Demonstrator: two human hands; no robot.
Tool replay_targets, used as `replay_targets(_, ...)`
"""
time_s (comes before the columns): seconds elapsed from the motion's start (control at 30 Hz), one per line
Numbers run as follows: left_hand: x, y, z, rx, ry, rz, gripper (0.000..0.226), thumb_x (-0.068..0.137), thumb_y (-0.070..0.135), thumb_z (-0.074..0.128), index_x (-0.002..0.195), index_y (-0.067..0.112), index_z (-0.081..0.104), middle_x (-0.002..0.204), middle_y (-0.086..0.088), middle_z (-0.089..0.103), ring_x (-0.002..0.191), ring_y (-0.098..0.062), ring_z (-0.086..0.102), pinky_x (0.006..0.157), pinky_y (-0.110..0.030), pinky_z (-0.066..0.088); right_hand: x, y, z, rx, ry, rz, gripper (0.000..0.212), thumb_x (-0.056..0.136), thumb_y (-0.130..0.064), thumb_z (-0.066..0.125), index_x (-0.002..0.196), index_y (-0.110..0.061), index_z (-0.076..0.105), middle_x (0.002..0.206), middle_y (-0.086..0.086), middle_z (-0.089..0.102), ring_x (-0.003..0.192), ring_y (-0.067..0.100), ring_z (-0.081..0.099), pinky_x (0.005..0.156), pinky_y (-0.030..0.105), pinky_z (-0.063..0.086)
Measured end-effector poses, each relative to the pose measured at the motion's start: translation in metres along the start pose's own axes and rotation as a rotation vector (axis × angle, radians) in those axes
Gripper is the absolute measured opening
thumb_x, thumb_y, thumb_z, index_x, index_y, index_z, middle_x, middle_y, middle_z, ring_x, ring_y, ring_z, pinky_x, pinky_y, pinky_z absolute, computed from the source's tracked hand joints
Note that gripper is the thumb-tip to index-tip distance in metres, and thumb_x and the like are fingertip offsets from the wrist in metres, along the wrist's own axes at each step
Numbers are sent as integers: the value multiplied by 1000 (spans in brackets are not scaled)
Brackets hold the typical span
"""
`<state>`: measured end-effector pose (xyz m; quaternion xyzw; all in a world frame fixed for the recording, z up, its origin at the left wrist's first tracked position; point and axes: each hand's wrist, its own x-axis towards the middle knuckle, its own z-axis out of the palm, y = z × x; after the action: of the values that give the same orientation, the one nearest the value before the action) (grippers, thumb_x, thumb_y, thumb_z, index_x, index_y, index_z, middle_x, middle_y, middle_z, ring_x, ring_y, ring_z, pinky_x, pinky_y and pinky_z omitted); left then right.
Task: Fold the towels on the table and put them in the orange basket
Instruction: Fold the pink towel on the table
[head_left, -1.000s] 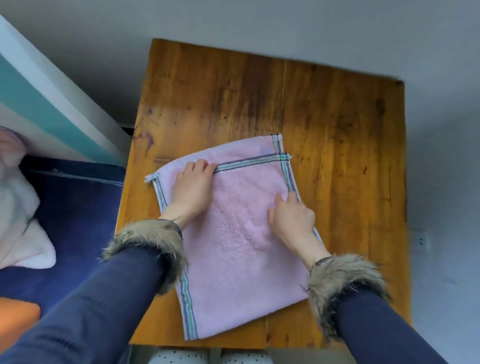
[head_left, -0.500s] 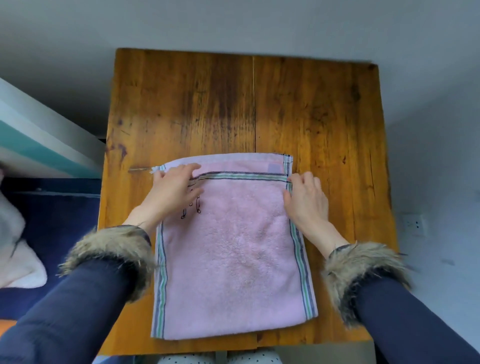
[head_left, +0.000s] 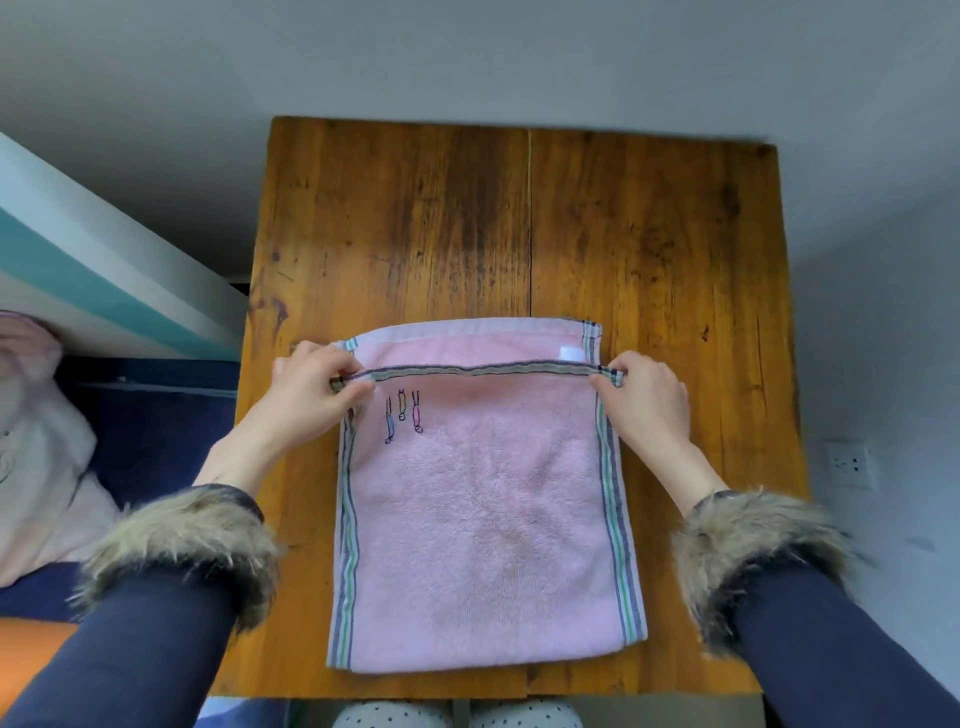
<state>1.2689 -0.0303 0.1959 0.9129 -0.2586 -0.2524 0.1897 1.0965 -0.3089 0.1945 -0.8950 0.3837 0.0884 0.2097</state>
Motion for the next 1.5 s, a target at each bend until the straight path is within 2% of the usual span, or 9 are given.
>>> replay_targets(0.1, -12, 10, -17, -309, -12, -46, 14, 88, 31, 61, 82, 18, 63, 87, 0, 65, 87, -22, 60, 73, -40, 48, -12, -8, -19, 197, -34, -1, 23, 94, -25, 52, 108, -10, 62, 86, 4, 66, 77, 23, 61, 67, 36, 52)
replay_targets(0.2, -19, 16, -33, -417, -25, -66, 11, 87, 29, 63, 83, 19, 67, 90, 1, 67, 85, -17, 63, 73, -39, 52, -15, -16, -37, 323, -46, -55, 20, 94, -20, 52, 108, -11, 63, 91, -2, 62, 81, 21, 60, 64, 22, 46)
replay_targets(0.3, -13, 15, -41, -444, 18, -70, 8, 87, 26, 62, 84, 20, 66, 87, 4, 66, 81, -10, 62, 69, -28, 50, -3, -21, -39, 406, -28, -80, 15, 93, -20, 54, 101, -12, 65, 90, -2, 62, 83, 15, 58, 68, 23, 46)
replay_targets(0.57, 47, -25, 8, -172, 139, -110, 10, 89, 19, 60, 93, 12, 66, 99, -3, 55, 99, -23, 51, 85, -31, 37, 62, -5, 13, 313, 8, -42, 19, 92, -16, 57, 104, -3, 65, 113, 12, 56, 107, 25, 50, 86, 27, 36)
replay_targets(0.77, 62, -23, 20, -184, 36, -100, 7, 87, 21, 63, 84, 14, 62, 95, -4, 53, 90, -19, 50, 81, -32, 38, 73, 1, 23, 317, -68, -55, 19, 92, -20, 57, 100, -6, 66, 100, 8, 64, 91, 18, 53, 76, 27, 38)
replay_targets(1.03, 56, -19, 18, 25, -142, -34, 23, 88, 37, 59, 79, 17, 56, 107, 3, 44, 105, -21, 31, 91, -37, 28, 62, 5, 4, 462, -79, 37, 13, 90, -18, 59, 93, -11, 69, 88, -2, 64, 85, 14, 60, 77, 32, 49)
replay_targets(1.2, 47, -13, 28, 102, -184, 46, 25, 88, 39, 58, 78, 18, 48, 97, 6, 46, 100, -24, 33, 80, -34, 26, 46, 9, 1, 485, -28, 56, 12, 89, -17, 60, 93, -11, 70, 87, -2, 64, 86, 14, 58, 78, 30, 48)
replay_targets(1.33, 28, -9, 27, -166, -112, 12, 27, 85, 32, 64, 67, 20, 49, 73, 6, 49, 81, -18, 43, 67, -31, 31, 29, 10, -1, 516, 22, 83, 14, 88, -16, 61, 97, -9, 70, 90, 0, 64, 88, 15, 58, 80, 29, 46)
replay_targets(1.5, -3, -3, -16, -492, 71, -78, 7, 86, 20, 65, 86, 13, 68, 83, 5, 64, 75, -5, 55, 63, -11, 41, 2, 8, -30, 632, 29, 107, 8, 88, -14, 60, 92, -12, 67, 87, 2, 65, 82, 13, 58, 72, 25, 46)
